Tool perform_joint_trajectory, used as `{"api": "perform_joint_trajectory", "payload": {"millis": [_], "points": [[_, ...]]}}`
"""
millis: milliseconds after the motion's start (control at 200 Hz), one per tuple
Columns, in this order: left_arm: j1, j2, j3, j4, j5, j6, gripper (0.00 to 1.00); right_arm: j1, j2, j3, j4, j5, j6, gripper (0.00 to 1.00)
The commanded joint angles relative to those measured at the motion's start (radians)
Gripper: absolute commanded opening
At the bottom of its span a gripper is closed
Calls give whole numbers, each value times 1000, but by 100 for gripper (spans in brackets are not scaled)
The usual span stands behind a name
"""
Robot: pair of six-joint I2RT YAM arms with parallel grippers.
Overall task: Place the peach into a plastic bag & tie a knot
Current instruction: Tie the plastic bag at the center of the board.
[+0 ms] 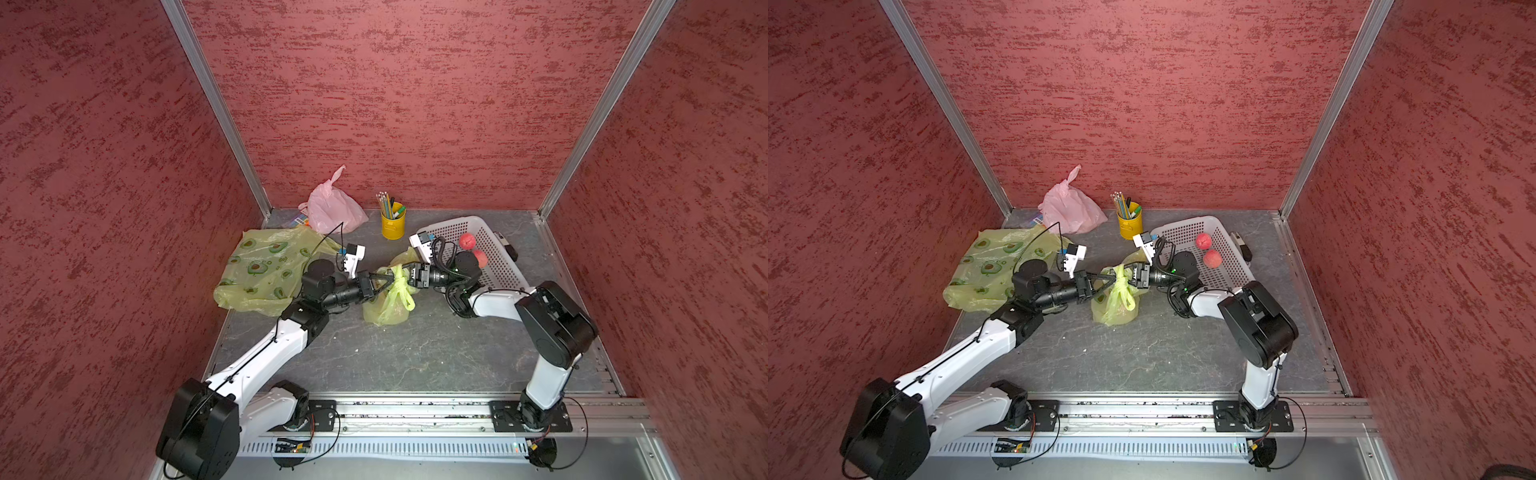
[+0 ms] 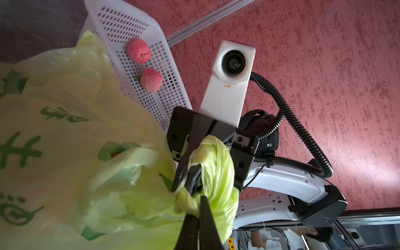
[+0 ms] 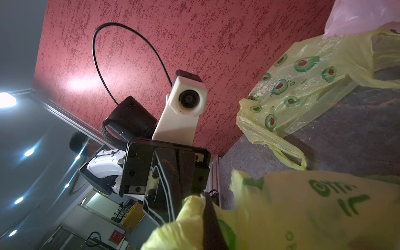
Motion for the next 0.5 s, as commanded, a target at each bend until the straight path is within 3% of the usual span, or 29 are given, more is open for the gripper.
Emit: {"api": "perform_joint_trajectory", "payload": {"millis": [0,45,175,275,496], "points": [[31,-36,-20,-19,-49,16,0,-2,-63,20,-184,-1,-147,0],[39,-48,-29,-27,-57,25,0,-3,-83,29,-288,18,-217,0],[49,-74,-31,-72,-65,61,0,-5,-160,35,-557,88,-403,30],[58,-88,-29,-91,-64,74,0,-5,-234,42,-764,163,-524,46],[76,-96,-32,-91,-54,76,0,-17,-446,25,-1096,382,-670,68]]}}
